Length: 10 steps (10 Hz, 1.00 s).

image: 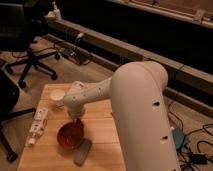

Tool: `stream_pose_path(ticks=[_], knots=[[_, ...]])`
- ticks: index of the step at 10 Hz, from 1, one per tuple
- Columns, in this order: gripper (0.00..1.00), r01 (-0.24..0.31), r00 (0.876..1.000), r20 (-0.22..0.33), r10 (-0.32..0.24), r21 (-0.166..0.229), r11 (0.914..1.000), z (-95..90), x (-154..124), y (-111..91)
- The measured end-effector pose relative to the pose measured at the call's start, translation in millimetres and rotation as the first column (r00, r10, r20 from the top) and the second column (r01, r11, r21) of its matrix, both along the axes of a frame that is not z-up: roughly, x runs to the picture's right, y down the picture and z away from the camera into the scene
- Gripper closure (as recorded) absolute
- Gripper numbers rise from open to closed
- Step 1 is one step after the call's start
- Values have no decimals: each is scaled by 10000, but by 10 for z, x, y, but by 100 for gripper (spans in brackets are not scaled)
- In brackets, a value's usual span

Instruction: Place the pepper in the ceramic bowl

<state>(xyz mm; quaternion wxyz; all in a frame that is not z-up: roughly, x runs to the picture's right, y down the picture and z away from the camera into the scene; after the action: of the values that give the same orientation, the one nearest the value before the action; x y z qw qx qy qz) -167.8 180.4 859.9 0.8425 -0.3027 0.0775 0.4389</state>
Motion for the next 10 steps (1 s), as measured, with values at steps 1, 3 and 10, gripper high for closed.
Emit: stream_pose_path(ticks=[1, 3, 10], knots=[[100, -64, 9999, -94, 66, 151, 9999, -26, 9, -77], [100, -396, 9991, -126, 407, 819, 9959, -150, -27, -409], [100, -1552, 9879, 126, 1547, 765, 9849, -935, -88, -566]])
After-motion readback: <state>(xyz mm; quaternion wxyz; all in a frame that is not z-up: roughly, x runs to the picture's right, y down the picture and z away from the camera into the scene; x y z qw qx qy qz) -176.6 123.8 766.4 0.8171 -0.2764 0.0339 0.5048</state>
